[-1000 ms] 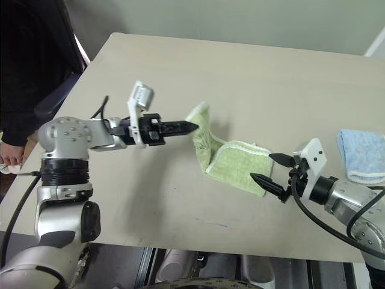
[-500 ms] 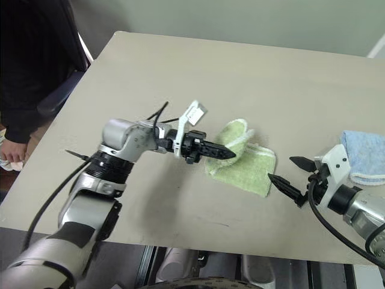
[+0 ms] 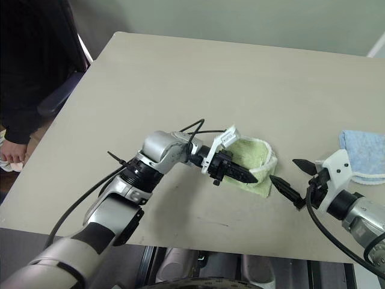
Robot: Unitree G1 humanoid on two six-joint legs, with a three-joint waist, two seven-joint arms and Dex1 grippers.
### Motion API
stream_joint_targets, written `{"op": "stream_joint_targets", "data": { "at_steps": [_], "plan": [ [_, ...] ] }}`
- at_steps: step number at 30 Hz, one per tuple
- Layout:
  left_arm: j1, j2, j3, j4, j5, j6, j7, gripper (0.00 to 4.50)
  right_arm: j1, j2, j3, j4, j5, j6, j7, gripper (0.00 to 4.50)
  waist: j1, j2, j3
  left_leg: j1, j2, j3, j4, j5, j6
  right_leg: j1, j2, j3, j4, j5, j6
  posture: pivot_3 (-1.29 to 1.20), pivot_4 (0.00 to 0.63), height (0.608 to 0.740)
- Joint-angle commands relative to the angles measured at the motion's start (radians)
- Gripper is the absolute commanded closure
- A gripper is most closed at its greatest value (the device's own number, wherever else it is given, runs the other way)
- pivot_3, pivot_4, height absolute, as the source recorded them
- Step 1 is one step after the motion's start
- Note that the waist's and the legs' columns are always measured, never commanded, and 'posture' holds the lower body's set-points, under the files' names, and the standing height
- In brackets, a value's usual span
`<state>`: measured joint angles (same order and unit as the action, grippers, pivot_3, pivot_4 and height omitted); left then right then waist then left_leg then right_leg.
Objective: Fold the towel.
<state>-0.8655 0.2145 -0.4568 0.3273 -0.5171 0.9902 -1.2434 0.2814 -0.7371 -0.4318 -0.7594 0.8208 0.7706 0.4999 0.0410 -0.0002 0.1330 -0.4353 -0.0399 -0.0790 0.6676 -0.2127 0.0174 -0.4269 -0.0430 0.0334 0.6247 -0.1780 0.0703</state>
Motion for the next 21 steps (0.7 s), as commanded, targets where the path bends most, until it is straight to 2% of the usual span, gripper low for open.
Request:
{"op": "stream_joint_targets", "data": {
  "at_steps": [1,7,9,10,16,18,21],
  "plan": [
    [-0.006,-0.015,0.018,0.001,-0.002,-0.013,-0.02,2.77,-0.01,0.001,-0.01,-0.029,0.0,-0.01,-0.014,0.0,0.0,0.0,0.0,0.0,0.0,0.0,0.0,0.0,0.0,0.0,0.0,0.0,0.0,0.0,0.0,0.0,0.15,0.733],
    [-0.014,-0.005,0.054,-0.024,-0.034,0.014,-0.05,0.73,-0.023,-0.002,-0.007,-0.014,-0.007,-0.011,-0.017,0.0,0.0,0.0,0.0,0.0,0.0,0.0,0.0,0.0,0.0,0.0,0.0,0.0,0.0,0.0,0.0,0.0,0.15,0.733],
    [-0.009,0.009,0.07,-0.067,-0.017,-0.025,-0.029,0.15,-0.027,-0.003,-0.005,-0.011,-0.009,-0.01,-0.017,0.0,0.0,0.0,0.0,0.0,0.0,0.0,0.0,0.0,0.0,0.0,0.0,0.0,0.0,0.0,0.0,0.0,0.15,0.733],
    [-0.006,0.014,0.076,-0.089,-0.01,-0.043,-0.019,0.02,-0.028,-0.004,-0.005,-0.009,-0.01,-0.009,-0.016,0.0,0.0,0.0,0.0,0.0,0.0,0.0,0.0,0.0,0.0,0.0,0.0,0.0,0.0,0.0,0.0,0.0,0.15,0.733],
    [-0.035,0.043,0.245,-0.217,-0.124,0.031,0.034,0.02,-0.063,0.001,-0.006,-0.012,0.025,-0.004,-0.02,0.0,-0.001,0.0,0.0,0.0,0.0,0.001,0.0,0.0,0.0,0.0,0.0,0.0,0.0,0.0,0.001,0.0,0.15,0.733],
    [-0.046,0.055,0.301,-0.233,-0.147,0.023,0.052,0.0,-0.08,0.002,-0.001,-0.02,0.042,-0.008,-0.009,0.4,-0.001,0.0,0.0,0.0,0.0,0.001,0.0,0.001,0.001,0.0,0.0,0.0,0.0,0.0,0.001,0.0,0.15,0.733],
    [-0.064,0.085,0.373,-0.196,-0.141,-0.021,0.085,0.59,-0.129,0.002,0.008,-0.022,0.088,-0.003,-0.011,1.25,-0.001,0.0,0.0,0.0,0.0,0.001,0.0,0.001,0.001,0.0,0.0,0.0,0.0,0.0,0.001,0.0,0.15,0.733]
  ]
}}
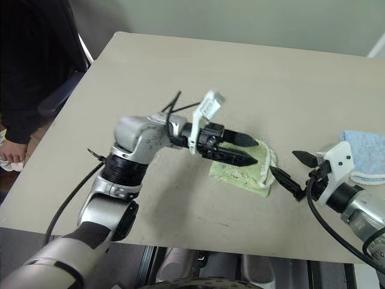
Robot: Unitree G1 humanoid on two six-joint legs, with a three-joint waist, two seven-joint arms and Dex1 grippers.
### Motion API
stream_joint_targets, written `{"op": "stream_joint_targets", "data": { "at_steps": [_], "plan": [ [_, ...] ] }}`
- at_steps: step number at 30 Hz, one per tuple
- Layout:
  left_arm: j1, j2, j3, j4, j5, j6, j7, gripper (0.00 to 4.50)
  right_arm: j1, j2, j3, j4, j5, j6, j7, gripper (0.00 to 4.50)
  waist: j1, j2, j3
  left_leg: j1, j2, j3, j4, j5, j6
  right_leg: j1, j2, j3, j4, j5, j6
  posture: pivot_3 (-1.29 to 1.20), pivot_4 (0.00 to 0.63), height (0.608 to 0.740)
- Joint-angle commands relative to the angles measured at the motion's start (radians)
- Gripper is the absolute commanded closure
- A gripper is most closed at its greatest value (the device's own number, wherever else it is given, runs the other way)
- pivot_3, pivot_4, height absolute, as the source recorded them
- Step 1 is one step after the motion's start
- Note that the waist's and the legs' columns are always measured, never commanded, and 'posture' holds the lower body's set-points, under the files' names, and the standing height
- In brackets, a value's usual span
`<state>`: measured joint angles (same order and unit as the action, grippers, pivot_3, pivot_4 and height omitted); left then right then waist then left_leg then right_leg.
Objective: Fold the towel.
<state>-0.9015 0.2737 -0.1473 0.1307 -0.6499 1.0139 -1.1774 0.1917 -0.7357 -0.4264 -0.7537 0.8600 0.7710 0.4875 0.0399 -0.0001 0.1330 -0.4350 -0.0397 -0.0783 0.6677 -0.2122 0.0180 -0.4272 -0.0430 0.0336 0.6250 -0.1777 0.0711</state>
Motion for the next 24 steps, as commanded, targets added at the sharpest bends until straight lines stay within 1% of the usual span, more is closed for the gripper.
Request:
{"op": "stream_joint_targets", "data": {
  "at_steps": [1,2,4,5,6,8,9,11,13,14,15,20,24],
  "plan": [
    [-0.023,0.039,0.06,0.004,0.01,-0.077,0.013,0.99,-0.053,-0.002,0.007,-0.023,0.055,0.001,-0.004,1.69,0.0,0.0,0.0,0.0,0.0,0.0,0.0,0.0,0.0,0.0,0.0,0.0,0.0,0.0,0.0,0.0,0.15,0.733],
    [-0.013,0.048,0.053,0.008,0.034,-0.118,0.013,1.28,-0.066,-0.003,0.012,-0.016,0.057,0.003,-0.008,1.99,0.0,0.0,0.0,0.0,0.0,0.0,0.0,0.0,0.0,0.0,0.0,0.0,0.0,0.0,0.0,0.0,0.15,0.733],
    [0.009,0.066,0.024,0.032,0.097,-0.196,0.026,2.05,-0.095,-0.003,0.027,0.001,0.065,0.006,-0.008,2.74,-0.001,0.0,0.0,0.0,0.0,0.0,0.0,0.0,0.0,0.0,0.0,0.0,0.0,0.0,0.0,0.0,0.15,0.733],
    [0.039,0.072,0.018,0.036,0.12,-0.258,0.014,2.35,-0.115,-0.002,0.046,0.01,0.063,0.007,-0.006,3.01,-0.001,0.0,0.0,0.0,0.0,0.0,0.0,0.0,0.0,0.0,0.0,0.0,0.0,0.0,0.0,0.0,0.15,0.733],
    [0.067,0.07,0.021,0.043,0.132,-0.308,0.009,2.74,-0.136,0.002,0.066,0.021,0.06,0.007,-0.004,3.41,-0.001,0.001,0.0,0.0,0.0,0.0,0.0,0.0,0.0,0.0,0.0,0.0,0.0,0.0,0.0,0.0,0.15,0.733],
    [0.102,0.065,0.021,0.056,0.155,-0.379,0.007,3.4,-0.166,0.007,0.098,0.037,0.051,0.008,-0.002,4.04,-0.002,0.001,0.0,0.0,0.0,0.0,0.0,0.0,0.001,0.0,0.0,0.0,0.0,0.0,0.0,0.0,0.15,0.733],
    [0.119,0.057,0.02,0.075,0.172,-0.446,-0.003,3.81,-0.183,0.011,0.131,0.052,0.023,-0.002,0.001,4.42,0.0,0.0,0.0,0.0,0.0,0.0,0.0,0.0,0.001,-0.001,0.0,0.0,0.0,0.0,0.0,0.0,0.15,0.733],
    [0.159,0.052,0.0,0.111,0.218,-0.616,-0.062,4.48,-0.226,0.029,0.198,0.096,-0.043,-0.029,-0.003,4.5,0.0,0.0,0.0,-0.001,0.0,-0.001,0.0,0.0,0.001,-0.001,0.0,0.0,0.0,0.001,-0.001,0.0,0.15,0.733],
    [0.183,0.047,-0.017,0.159,0.268,-0.719,-0.064,4.48,-0.262,0.05,0.244,0.13,-0.067,-0.043,0.01,4.5,0.0,0.001,0.0,-0.001,0.0,-0.001,0.001,0.0,0.001,-0.002,0.0,0.0,0.0,0.002,-0.002,0.0,0.15,0.733],
    [0.191,0.045,-0.022,0.176,0.282,-0.746,-0.068,4.48,-0.275,0.06,0.258,0.142,-0.076,-0.048,0.014,4.5,0.001,0.001,0.0,-0.001,0.0,-0.001,0.001,0.0,0.001,-0.001,0.0,0.0,0.001,0.005,-0.007,0.0,0.15,0.733],
    [0.202,0.043,-0.024,0.187,0.286,-0.774,-0.08,4.48,-0.294,0.074,0.275,0.163,-0.094,-0.058,0.012,4.5,0.0,0.001,0.0,-0.001,0.0,-0.001,0.001,0.0,0.001,-0.002,0.0,0.0,0.001,0.005,-0.007,0.0,0.15,0.733],
    [0.231,0.011,-0.02,0.226,0.284,-0.845,-0.108,4.48,-0.343,0.146,0.331,0.266,-0.177,-0.111,0.002,4.5,-0.001,0.001,0.0,-0.001,0.0,-0.001,0.001,-0.001,0.002,-0.002,0.0,0.0,0.001,0.008,-0.011,0.0,0.15,0.733],
    [0.247,-0.03,-0.05,0.303,0.325,-0.949,-0.13,4.48,-0.346,0.235,0.36,0.312,-0.204,-0.155,-0.004,4.5,-0.002,0.001,-0.001,-0.001,0.0,-0.001,0.001,-0.001,0.002,-0.002,-0.001,0.0,0.0,0.009,-0.013,0.0,0.15,0.733]
  ]
}}
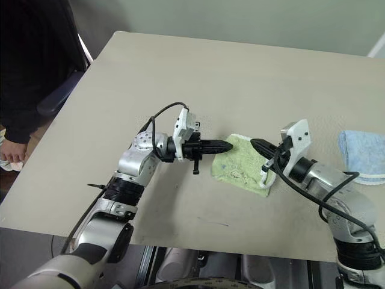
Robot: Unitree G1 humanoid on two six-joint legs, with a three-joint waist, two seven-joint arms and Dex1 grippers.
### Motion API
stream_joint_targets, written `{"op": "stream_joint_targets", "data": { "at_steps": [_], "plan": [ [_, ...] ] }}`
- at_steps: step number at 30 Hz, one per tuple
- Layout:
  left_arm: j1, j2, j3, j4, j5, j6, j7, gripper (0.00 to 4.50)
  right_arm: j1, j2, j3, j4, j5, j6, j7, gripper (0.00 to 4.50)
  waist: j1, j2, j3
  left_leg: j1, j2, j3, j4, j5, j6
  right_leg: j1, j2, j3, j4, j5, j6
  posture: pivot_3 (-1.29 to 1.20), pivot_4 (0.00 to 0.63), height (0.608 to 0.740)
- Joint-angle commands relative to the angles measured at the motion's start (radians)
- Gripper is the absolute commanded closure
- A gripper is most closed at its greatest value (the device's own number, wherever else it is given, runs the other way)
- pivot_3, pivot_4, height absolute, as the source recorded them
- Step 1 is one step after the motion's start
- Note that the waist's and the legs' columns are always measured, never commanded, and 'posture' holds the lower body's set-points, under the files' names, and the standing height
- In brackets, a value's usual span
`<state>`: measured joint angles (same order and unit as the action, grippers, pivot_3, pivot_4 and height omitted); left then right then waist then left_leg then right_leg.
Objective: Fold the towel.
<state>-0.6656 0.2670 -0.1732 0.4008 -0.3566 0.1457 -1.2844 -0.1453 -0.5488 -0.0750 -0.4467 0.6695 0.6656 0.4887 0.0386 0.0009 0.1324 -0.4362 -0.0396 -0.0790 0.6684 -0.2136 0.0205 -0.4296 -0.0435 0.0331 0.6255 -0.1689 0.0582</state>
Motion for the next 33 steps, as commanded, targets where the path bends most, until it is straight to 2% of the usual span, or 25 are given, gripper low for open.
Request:
{"op": "stream_joint_targets", "data": {
  "at_steps": [1,9,12,17,18,20,23,26,28,29,31,33],
  "plan": [
    [0.016,-0.022,-0.043,0.054,0.056,-0.12,-0.039,4.48,-0.002,0.07,0.018,0.019,-0.028,-0.065,-0.005,4.5,-0.001,0.0,0.0,0.0,0.0,0.0,0.0,0.0,0.0,0.0,0.0,0.0,0.0,0.0,0.0,0.0,0.15,0.733],
    [0.049,-0.004,-0.097,0.188,0.143,-0.242,-0.107,4.48,0.122,0.161,0.14,0.181,-0.208,-0.226,0.018,4.5,-0.003,0.001,0.0,0.0,0.001,0.0,0.0,-0.002,0.0,-0.001,0.0,-0.001,0.0,0.001,-0.003,0.0,0.15,0.733],
    [0.05,0.001,-0.101,0.211,0.155,-0.262,-0.127,4.48,0.134,0.187,0.167,0.257,-0.265,-0.279,0.015,4.5,-0.008,0.001,-0.004,0.002,0.001,0.0,0.0,-0.007,0.006,0.0,0.0,-0.001,0.0,0.002,-0.004,0.0,0.15,0.733],
    [0.035,-0.02,-0.075,0.255,0.15,-0.291,-0.123,4.48,0.115,0.194,0.175,0.362,-0.346,-0.358,0.008,4.5,-0.013,0.001,-0.005,0.013,0.001,0.0,0.0,-0.012,0.005,0.011,0.0,-0.002,0.0,-0.002,-0.012,0.0,0.15,0.733],
    [0.032,-0.028,-0.061,0.257,0.133,-0.282,-0.12,4.48,0.118,0.188,0.169,0.353,-0.339,-0.361,0.02,4.5,-0.014,0.001,-0.005,0.016,0.001,-0.001,0.0,-0.014,0.001,0.014,0.0,-0.001,-0.001,-0.003,-0.013,0.0,0.15,0.733],
    [0.026,-0.048,-0.02,0.26,0.097,-0.253,-0.09,4.48,0.127,0.177,0.153,0.32,-0.318,-0.358,0.042,4.5,-0.016,0.002,-0.005,0.018,0.001,-0.001,0.0,-0.017,-0.002,0.018,0.0,-0.001,-0.001,-0.009,-0.005,0.0,0.15,0.733],
    [0.012,-0.051,0.043,0.228,0.022,-0.127,-0.086,4.48,0.147,0.134,0.123,0.217,-0.25,-0.31,0.098,4.5,-0.013,0.002,-0.005,0.017,0.0,-0.001,0.0,-0.017,-0.003,0.018,0.0,-0.001,-0.001,-0.009,-0.005,0.0,0.15,0.733],
    [-0.013,-0.03,0.097,0.147,-0.06,0.015,-0.083,3.9,0.176,0.061,0.093,0.066,-0.158,-0.214,0.151,4.5,-0.012,0.002,-0.005,0.015,0.0,-0.001,0.0,-0.017,-0.005,0.016,0.0,-0.001,-0.001,-0.009,-0.008,0.0,0.15,0.733],
    [-0.034,-0.011,0.146,0.061,-0.145,0.15,-0.067,3.19,0.184,0.019,0.05,-0.028,-0.08,-0.153,0.164,4.5,-0.013,0.002,-0.005,0.011,0.0,-0.001,0.0,-0.011,-0.016,0.012,0.0,-0.001,-0.001,-0.009,-0.009,0.0,0.15,0.733],
    [-0.04,-0.002,0.16,0.03,-0.169,0.193,-0.063,2.83,0.183,0.006,0.033,-0.054,-0.059,-0.135,0.165,4.5,-0.013,0.001,-0.005,0.008,0.0,0.0,0.0,-0.01,-0.016,0.01,0.0,-0.001,-0.001,-0.009,-0.009,0.0,0.15,0.733],
    [-0.056,0.029,0.194,-0.031,-0.228,0.303,-0.047,2.12,0.179,-0.027,0.006,-0.08,-0.072,-0.115,0.148,4.5,-0.013,0.001,-0.005,0.005,0.0,0.0,0.0,-0.005,-0.009,0.007,0.0,-0.001,-0.001,-0.009,-0.009,0.0,0.15,0.733],
    [-0.069,0.064,0.22,-0.074,-0.273,0.395,-0.034,1.41,0.183,-0.058,-0.023,-0.104,-0.061,-0.097,0.152,4.12,-0.013,0.001,-0.005,0.005,0.001,0.001,-0.001,-0.004,-0.005,0.007,0.0,-0.001,-0.001,-0.009,-0.008,0.0,0.15,0.733]
  ]
}}
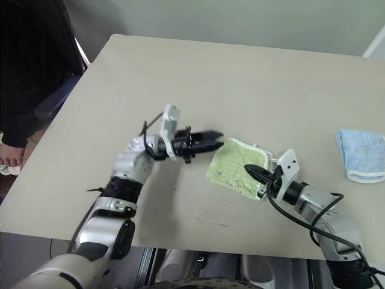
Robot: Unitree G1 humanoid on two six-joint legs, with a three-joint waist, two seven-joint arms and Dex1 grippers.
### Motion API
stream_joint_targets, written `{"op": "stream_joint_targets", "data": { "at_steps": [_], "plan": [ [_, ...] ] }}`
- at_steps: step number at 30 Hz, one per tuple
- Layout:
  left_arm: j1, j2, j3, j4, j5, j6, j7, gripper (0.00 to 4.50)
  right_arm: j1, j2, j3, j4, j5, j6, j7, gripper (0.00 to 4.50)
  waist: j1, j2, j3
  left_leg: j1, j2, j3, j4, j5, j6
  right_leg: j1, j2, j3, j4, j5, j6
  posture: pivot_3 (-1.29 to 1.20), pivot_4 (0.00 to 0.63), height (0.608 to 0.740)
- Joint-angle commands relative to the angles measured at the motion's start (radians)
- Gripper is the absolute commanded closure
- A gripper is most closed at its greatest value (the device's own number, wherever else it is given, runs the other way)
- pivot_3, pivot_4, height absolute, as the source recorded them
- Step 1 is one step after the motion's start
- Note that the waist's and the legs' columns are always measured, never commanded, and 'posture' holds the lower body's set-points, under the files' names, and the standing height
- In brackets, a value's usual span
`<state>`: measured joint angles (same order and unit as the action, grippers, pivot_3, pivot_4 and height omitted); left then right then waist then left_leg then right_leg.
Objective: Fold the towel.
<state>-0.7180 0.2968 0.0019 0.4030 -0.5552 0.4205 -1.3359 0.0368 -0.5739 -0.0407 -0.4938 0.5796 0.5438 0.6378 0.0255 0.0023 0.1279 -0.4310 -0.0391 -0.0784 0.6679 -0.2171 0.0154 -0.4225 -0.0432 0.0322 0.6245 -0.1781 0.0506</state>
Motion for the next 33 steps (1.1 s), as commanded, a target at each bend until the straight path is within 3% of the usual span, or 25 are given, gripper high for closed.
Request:
{"op": "stream_joint_targets", "data": {
  "at_steps": [1,4,12,13,20,28,33],
  "plan": [
    [-0.02,0.051,0.051,-0.087,-0.086,0.152,0.019,1.08,0.003,-0.042,-0.074,-0.068,0.047,0.036,0.009,3.95,0.0,0.0,0.0,0.0,0.0,0.0,0.0,0.0,0.0,0.0,0.0,0.0,0.0,0.0,0.001,0.0,0.15,0.733],
    [-0.032,0.124,0.061,-0.066,-0.101,0.251,0.011,0.0,-0.001,-0.062,-0.14,-0.093,0.115,0.067,0.014,2.94,0.0,0.0,0.0,0.001,0.0,0.0,-0.002,-0.001,0.001,0.0,0.0,0.0,0.0,0.001,0.005,0.0,0.15,0.733],
    [-0.019,0.207,-0.026,-0.043,-0.022,0.31,-0.013,0.0,0.012,-0.133,-0.232,-0.128,0.205,0.124,0.044,0.18,0.007,0.0,0.0,-0.002,0.0,-0.001,-0.002,-0.001,0.001,-0.003,0.0,0.0,0.0,0.0,0.005,0.0,0.15,0.733],
    [-0.019,0.214,-0.037,-0.044,-0.022,0.345,-0.004,0.0,0.038,-0.151,-0.241,-0.139,0.202,0.124,0.058,0.02,0.009,0.0,0.0,-0.002,0.0,-0.002,-0.002,-0.001,0.001,-0.003,0.0,0.0,0.0,0.0,0.004,0.0,0.15,0.733],
    [-0.101,0.263,-0.105,0.013,-0.036,0.713,0.051,0.0,0.15,-0.208,-0.286,-0.194,0.192,0.13,0.067,0.02,0.008,-0.001,0.001,-0.005,0.0,-0.001,-0.002,-0.001,-0.001,-0.007,0.0,-0.001,0.001,-0.001,0.003,0.0,0.15,0.733],
    [-0.226,0.184,-0.142,0.284,-0.014,0.896,0.081,0.0,0.238,-0.241,-0.315,-0.254,0.176,0.164,0.046,0.02,0.012,-0.003,0.002,-0.005,0.0,-0.001,-0.002,0.0,-0.003,-0.006,0.0,0.0,0.0,-0.001,0.004,0.0,0.15,0.733],
    [-0.296,0.145,-0.239,0.428,0.039,0.913,0.006,0.0,0.279,-0.247,-0.379,-0.287,0.199,0.184,0.048,0.02,0.013,-0.003,0.002,-0.005,0.0,-0.001,-0.001,0.001,-0.004,-0.006,0.0,0.0,0.0,-0.002,0.013,0.0,0.15,0.733]
  ]
}}
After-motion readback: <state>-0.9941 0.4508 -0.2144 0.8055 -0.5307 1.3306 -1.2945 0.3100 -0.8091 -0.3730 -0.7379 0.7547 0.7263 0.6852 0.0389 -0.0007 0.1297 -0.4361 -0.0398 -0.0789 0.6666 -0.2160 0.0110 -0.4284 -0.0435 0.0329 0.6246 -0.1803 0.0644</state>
